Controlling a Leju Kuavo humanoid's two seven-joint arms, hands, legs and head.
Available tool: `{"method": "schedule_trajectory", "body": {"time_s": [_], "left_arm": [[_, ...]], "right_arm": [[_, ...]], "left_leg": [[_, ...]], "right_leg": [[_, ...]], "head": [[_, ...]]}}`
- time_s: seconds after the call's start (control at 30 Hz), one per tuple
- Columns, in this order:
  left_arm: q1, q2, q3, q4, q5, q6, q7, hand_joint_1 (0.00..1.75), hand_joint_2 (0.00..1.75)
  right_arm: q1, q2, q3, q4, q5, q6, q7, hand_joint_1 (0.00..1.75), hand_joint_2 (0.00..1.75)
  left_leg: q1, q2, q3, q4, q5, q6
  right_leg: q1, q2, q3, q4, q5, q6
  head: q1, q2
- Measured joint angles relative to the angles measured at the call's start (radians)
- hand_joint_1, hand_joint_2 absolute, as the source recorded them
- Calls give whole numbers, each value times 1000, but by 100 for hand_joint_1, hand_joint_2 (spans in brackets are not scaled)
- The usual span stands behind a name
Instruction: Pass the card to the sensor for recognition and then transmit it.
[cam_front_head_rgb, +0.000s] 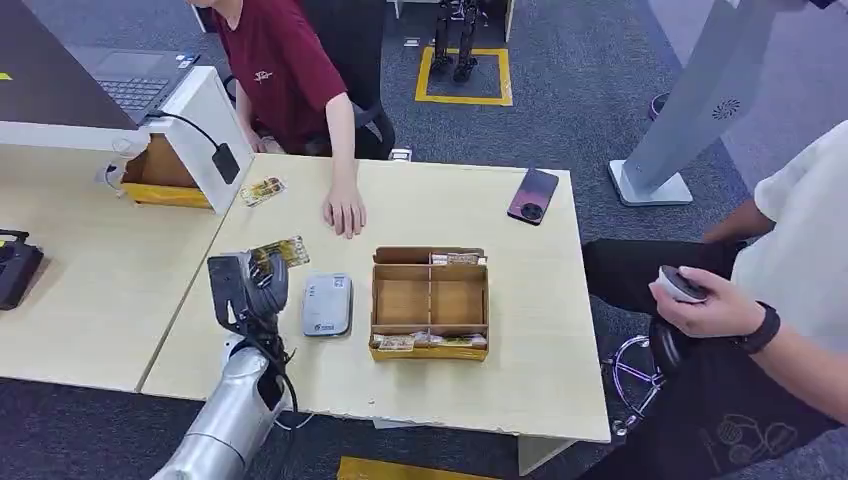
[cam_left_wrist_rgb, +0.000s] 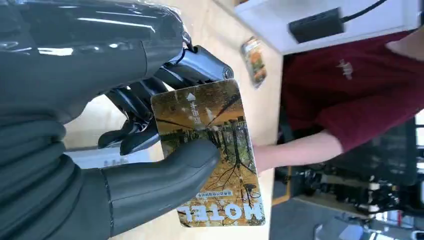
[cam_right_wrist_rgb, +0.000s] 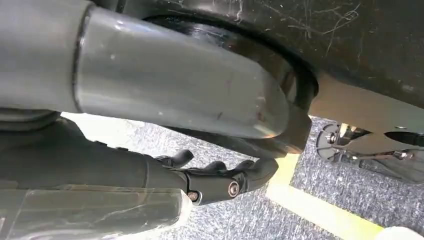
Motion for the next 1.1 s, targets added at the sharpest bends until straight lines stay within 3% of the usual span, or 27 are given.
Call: {"method": "schedule_trajectory", "body": {"time_s": [0.13,0.4,1.07,1.1], "left_arm": [[-49,-1,10,15,-23,35,-9,175,175],[-166,-2,18,149,-115,144,-41,175,175],[-199,-6,34,253,-124,157,-63,175,175],[-199,-6,34,254,-125,157,-65,0,175]], "right_arm": [[-5,0,0,0,15,1,13,0,0],[-17,6,4,-1,33,5,33,0,0],[-23,10,7,-1,49,14,43,0,0],[-24,10,7,-1,49,15,44,0,0]], "left_leg": [[0,0,0,0,0,0],[0,0,-1,0,1,0],[0,1,-1,0,1,0],[0,1,-1,0,1,0]], "right_leg": [[0,0,0,0,1,0],[0,0,0,0,1,0],[0,1,-1,0,1,0],[0,1,-2,0,1,0]], "head": [[0,0],[0,0],[0,0],[0,0]]}}
